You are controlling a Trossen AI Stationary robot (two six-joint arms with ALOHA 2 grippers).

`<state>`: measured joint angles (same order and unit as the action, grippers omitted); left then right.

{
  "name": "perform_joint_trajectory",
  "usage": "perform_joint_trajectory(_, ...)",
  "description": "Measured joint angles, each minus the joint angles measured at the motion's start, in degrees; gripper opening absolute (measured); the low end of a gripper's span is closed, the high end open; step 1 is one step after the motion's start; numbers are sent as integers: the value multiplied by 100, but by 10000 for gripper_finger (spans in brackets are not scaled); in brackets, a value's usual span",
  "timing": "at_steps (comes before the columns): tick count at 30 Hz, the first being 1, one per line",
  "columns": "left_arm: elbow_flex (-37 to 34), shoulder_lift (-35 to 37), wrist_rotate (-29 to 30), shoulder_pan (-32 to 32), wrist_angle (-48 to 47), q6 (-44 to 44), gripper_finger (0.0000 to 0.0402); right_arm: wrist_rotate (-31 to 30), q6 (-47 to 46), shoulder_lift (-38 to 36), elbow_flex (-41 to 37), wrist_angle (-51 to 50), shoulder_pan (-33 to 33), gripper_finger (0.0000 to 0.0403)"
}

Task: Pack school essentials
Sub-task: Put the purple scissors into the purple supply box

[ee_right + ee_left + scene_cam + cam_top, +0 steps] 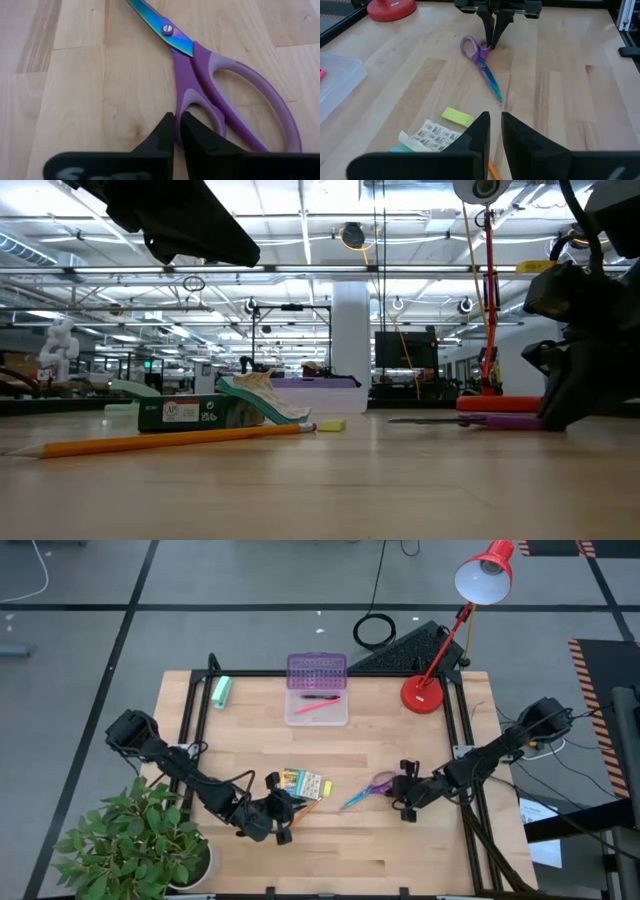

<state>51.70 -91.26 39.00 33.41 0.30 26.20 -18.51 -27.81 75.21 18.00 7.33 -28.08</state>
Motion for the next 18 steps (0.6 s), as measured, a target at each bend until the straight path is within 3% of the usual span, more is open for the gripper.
perform_joint_trajectory(18, 0, 0, 9, -57, 108, 2, 51, -399, 102, -75, 354, 191, -1, 7)
